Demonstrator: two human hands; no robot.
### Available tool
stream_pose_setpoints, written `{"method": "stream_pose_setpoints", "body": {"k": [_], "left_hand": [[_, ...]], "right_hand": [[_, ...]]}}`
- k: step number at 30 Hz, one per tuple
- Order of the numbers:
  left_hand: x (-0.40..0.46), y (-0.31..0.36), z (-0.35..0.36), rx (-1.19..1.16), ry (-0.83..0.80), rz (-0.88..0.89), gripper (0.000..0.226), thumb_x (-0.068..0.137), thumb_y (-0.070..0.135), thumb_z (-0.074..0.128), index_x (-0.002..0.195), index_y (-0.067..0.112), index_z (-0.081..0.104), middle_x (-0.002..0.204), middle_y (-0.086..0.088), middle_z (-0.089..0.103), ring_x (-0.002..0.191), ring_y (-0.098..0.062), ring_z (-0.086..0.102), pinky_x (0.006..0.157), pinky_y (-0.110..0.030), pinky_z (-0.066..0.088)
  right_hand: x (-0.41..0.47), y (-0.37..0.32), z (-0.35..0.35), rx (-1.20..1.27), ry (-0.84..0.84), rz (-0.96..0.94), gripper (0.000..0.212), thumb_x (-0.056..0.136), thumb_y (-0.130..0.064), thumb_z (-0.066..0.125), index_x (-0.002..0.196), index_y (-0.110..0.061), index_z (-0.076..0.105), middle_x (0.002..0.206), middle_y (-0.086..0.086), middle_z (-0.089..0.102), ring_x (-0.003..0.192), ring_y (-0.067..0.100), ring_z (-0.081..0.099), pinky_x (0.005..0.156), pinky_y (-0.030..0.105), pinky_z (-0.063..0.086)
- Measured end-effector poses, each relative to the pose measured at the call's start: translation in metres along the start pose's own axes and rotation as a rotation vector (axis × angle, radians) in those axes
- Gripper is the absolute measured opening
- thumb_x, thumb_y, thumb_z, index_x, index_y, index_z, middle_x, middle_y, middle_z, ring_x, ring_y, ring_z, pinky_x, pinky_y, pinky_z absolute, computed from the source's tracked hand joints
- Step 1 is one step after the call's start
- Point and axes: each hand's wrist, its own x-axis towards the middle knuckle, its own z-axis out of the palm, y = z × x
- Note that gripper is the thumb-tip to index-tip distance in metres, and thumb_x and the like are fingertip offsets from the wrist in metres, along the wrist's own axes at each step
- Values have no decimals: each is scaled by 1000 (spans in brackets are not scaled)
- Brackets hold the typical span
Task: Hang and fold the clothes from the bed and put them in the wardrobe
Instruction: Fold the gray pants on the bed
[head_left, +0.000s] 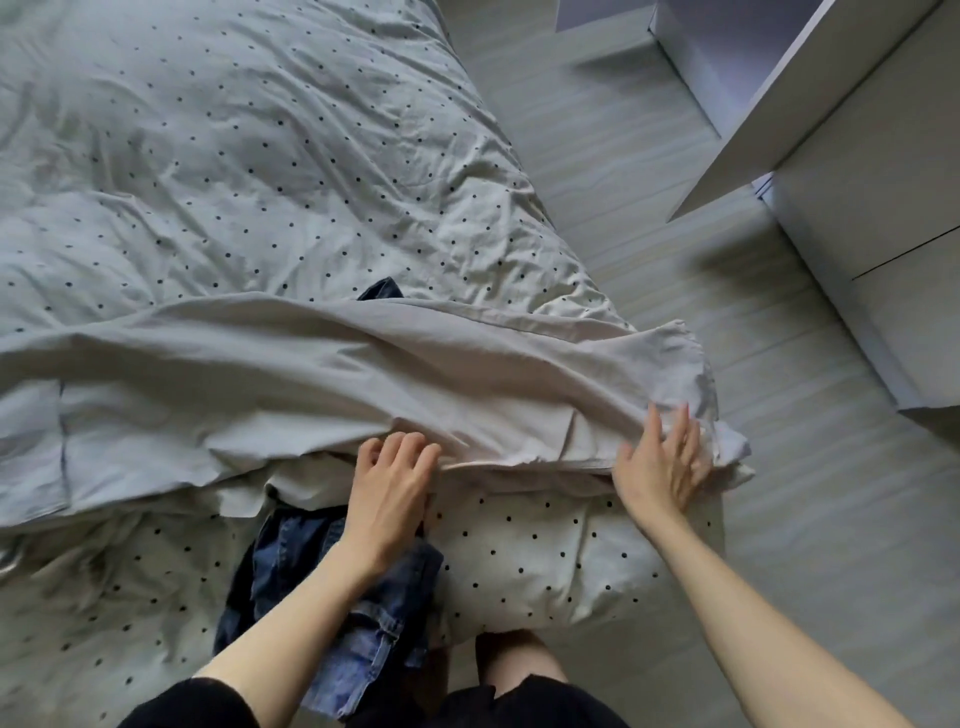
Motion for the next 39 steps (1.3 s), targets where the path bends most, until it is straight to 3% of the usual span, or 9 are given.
{"method": "stream_pose_setpoints", "body": {"k": [2,6,9,15,20,25,31,35,39], "left_hand": [[-10,-27,-1,60,33,-78,38,62,-4,69,97,10,66,102,-11,63,96,-31,60,84,-43,36],[-21,-73,-7,97,30,-177,34,74,4,66,107,10,65,115,-14,61,111,-32,57,91,-50,40],[-22,-96,-12,113,3,-223,25,77,12,66,101,14,68,110,-13,64,105,-31,60,84,-48,43],[-19,-105,-17,78,143,-99,17,68,5,58,77,13,69,84,-7,66,76,-28,63,69,-38,43],[-52,-108,-6,-28,278,-66,26,70,4,55,93,10,66,90,-6,64,82,-27,56,77,-36,33],[-85,-104,10,-98,12,-81,38,72,14,38,96,14,69,103,-7,66,92,-29,64,75,-34,45],[-86,-146,9,-186,30,-224,47,78,1,60,124,11,60,130,-14,57,119,-33,55,98,-47,42],[-104,-209,4,-193,28,-451,51,89,8,56,139,13,45,149,-14,36,139,-35,29,109,-57,22],[-136,-299,0,-210,131,-660,52,94,11,49,144,12,36,154,-14,24,144,-32,16,112,-58,8]], "right_hand": [[-13,-30,4,-21,1,-234,50,90,-17,55,139,-14,42,155,13,21,144,27,16,114,52,8],[-54,-93,19,45,122,-765,30,69,-9,78,98,-7,69,109,17,64,102,33,63,89,52,44],[-82,-128,34,-9,73,-1015,27,67,-27,81,87,-15,68,90,5,65,81,25,63,74,38,48],[-93,-158,48,-88,96,-915,20,59,-10,83,71,-16,68,69,-1,63,64,21,60,60,29,45],[-102,-142,43,13,78,-1059,9,78,-15,53,77,-9,60,77,6,58,69,24,55,63,35,44],[-110,-134,52,-270,-315,-987,24,92,-25,45,98,-9,61,117,7,56,108,24,51,91,36,38],[-123,-183,49,-56,37,-1059,19,83,-25,59,96,-13,68,104,7,66,95,27,63,81,42,47],[-152,-241,66,-115,-10,-1150,42,83,-29,69,122,-13,63,130,12,58,123,29,53,100,59,38],[-197,-321,95,-152,-109,-1199,49,92,-34,56,137,-17,49,147,12,40,137,32,35,107,63,25]]}}
